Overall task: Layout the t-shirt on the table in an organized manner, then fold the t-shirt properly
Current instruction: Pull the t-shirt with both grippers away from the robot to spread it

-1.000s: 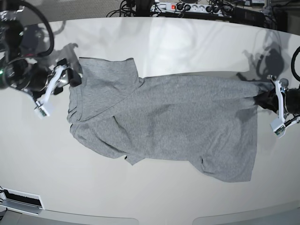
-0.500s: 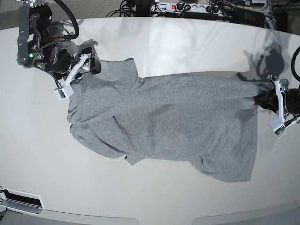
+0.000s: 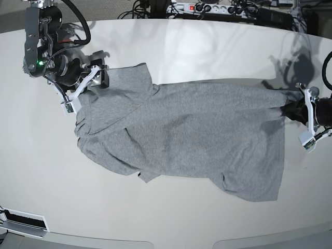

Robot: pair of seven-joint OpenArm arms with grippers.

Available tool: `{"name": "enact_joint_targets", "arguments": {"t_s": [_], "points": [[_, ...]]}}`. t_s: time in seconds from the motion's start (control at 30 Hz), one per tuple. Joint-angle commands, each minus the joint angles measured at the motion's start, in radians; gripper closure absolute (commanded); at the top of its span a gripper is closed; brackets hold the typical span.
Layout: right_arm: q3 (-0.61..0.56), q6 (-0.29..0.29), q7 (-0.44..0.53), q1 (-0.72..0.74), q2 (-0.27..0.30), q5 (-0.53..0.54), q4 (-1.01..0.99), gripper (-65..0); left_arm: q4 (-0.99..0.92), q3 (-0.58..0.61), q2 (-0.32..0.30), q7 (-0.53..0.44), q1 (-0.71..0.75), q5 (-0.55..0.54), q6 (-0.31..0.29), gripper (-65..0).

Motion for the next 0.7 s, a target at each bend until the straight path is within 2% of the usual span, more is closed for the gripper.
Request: {"name": "enact_joint_targets", "arguments": {"t_s": [0.0, 0.03, 0.13, 0.17, 0.2, 0.33, 0.47, 0.5, 0.57, 0.67], "points": [[0.003, 0.026, -0.017, -0.005, -0.007, -0.003, 0.005, -39.5, 0.011, -0.013, -0.025, -0.017, -0.017, -0.013, 0.001, 0.0], [0.003, 0.062, -0.017, -0.006, -0.013, -0.002, 0.005, -32.7, 0.011, -0.013, -0.024, -0.018, -0.017, -0.013, 0.001, 0.0], [0.003, 0.209, -0.040, -0.006, -0.010, 0.068, 0.007, -3.6, 0.011, -0.013, -0.022, -0.018, -0.017, -0.013, 0.001, 0.0], [0.004, 0.266, -0.069, 0.002, -0.004, 0.115, 0.008, 0.0, 0.011, -0.013, -0.023, -0.018, -0.017, -0.013, 0.001, 0.0], [0.004, 0.316, -0.109, 0.011, 0.004, 0.177, 0.009, 0.0, 0.011, -0.013, -0.023, -0.018, -0.017, -0.013, 0.001, 0.0], [0.004, 0.316, -0.296, 0.057, 0.050, 0.427, 0.057, 0.0, 0.011, -0.013, -0.023, -0.014, -0.017, -0.013, 0.001, 0.0], [0.006, 0.316, -0.426, 0.063, 0.135, 0.617, 0.169, 0.0, 0.011, -0.013, -0.023, -0.012, -0.017, -0.018, -0.009, 0.0], [0.006, 0.316, -0.459, 0.058, 0.157, 0.659, 0.196, 0.0, 0.011, -0.013, -0.023, -0.010, -0.018, -0.032, -0.027, 0.0], [0.006, 0.316, -0.517, 0.046, 0.193, 0.731, 0.248, 0.0, 0.011, -0.013, -0.023, 0.022, -0.018, -0.100, -0.044, 0.0], [0.006, 0.316, -0.539, 0.014, 0.232, 0.790, 0.327, 0.0, 0.014, -0.013, -0.023, 0.163, -0.017, -0.302, -0.044, 0.0]]}}
